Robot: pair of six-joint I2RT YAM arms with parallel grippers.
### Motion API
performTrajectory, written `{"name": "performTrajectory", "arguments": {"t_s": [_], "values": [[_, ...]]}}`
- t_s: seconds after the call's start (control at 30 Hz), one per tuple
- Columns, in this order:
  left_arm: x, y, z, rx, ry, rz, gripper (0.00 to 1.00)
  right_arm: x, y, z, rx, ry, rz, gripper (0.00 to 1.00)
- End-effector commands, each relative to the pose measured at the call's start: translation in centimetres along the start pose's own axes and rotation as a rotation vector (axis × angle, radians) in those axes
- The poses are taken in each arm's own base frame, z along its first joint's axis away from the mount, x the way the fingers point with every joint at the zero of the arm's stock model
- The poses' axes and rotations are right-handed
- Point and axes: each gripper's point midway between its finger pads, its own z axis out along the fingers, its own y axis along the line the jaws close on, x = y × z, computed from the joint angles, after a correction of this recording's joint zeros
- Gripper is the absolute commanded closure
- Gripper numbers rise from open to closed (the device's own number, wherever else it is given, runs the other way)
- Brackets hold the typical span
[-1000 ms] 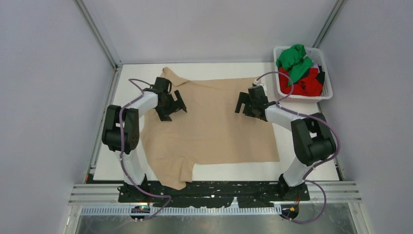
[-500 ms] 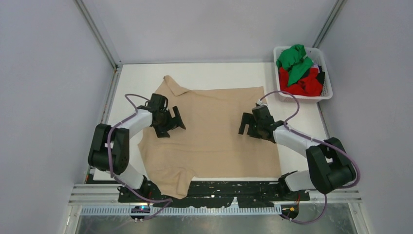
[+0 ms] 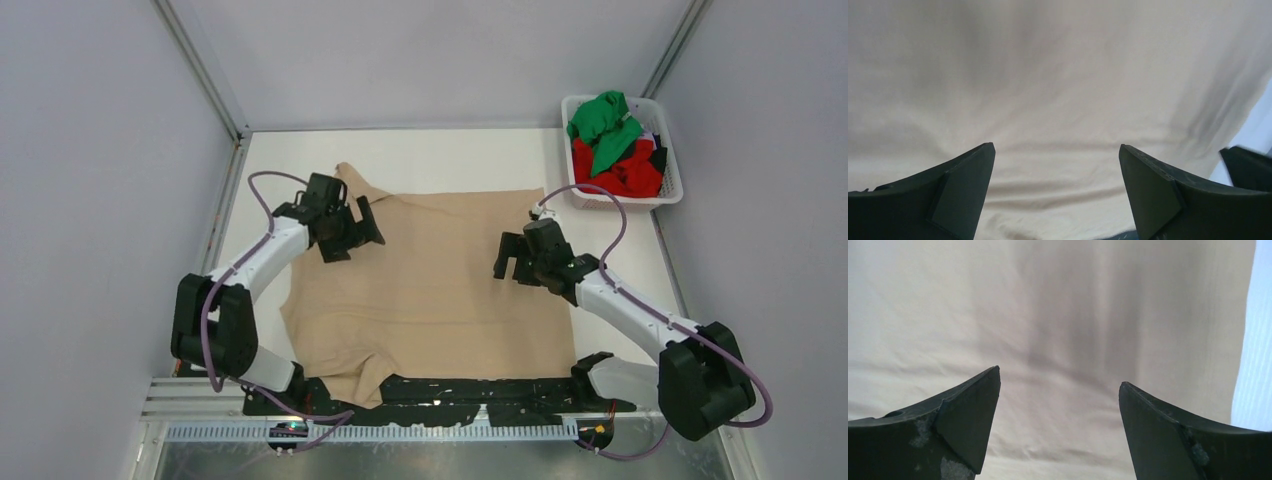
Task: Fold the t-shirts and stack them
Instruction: Flatten out the tshirt
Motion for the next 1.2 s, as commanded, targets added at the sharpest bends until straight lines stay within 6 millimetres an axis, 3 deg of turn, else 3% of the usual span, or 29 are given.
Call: {"name": "performTrajectory", "arguments": {"t_s": [0.0, 0.17, 0.2, 0.37, 0.6, 0.83, 1.0, 1.17], "values": [[-9.3, -2.2, -0.1, 0.022, -0.213, -0.098, 0.00, -6.0, 3.3, 0.2, -0.103, -0.179, 0.009, 0.05], [-17.3, -3.1, 3.8, 0.096, -0.287, -0.246, 0.00, -6.3, 3.5, 1.7, -0.124, -0.147, 0.014, 0.04], [-18.4, -2.8, 5.3, 0.085, -0.294, -0.269, 0.01, -6.1, 3.1, 2.2, -0.113, -0.135, 0.018, 0.04], [-22.5, -2.5, 7.8, 0.082, -0.338, -0.382, 0.00, -6.4, 2.5, 3.0, -0.107, -0.116, 0.040, 0.05], [-24.0, -3.5, 9.9, 0.145, -0.351, -0.430, 0.00, -6.3, 1.1, 3.7, -0.079, -0.107, 0.068, 0.05], [-23.2, -3.3, 11.2, 0.116, -0.322, -0.454, 0.00, -6.2, 0.6, 4.3, -0.066, -0.093, 0.084, 0.05], [-22.3, -3.3, 11.3, 0.116, -0.306, -0.463, 0.00, -6.3, 0.4, 4.4, -0.064, -0.095, 0.089, 0.05], [-21.4, -2.6, 10.0, 0.063, -0.326, -0.470, 0.00, -6.0, 0.6, 4.4, -0.076, -0.085, 0.089, 0.05]]}}
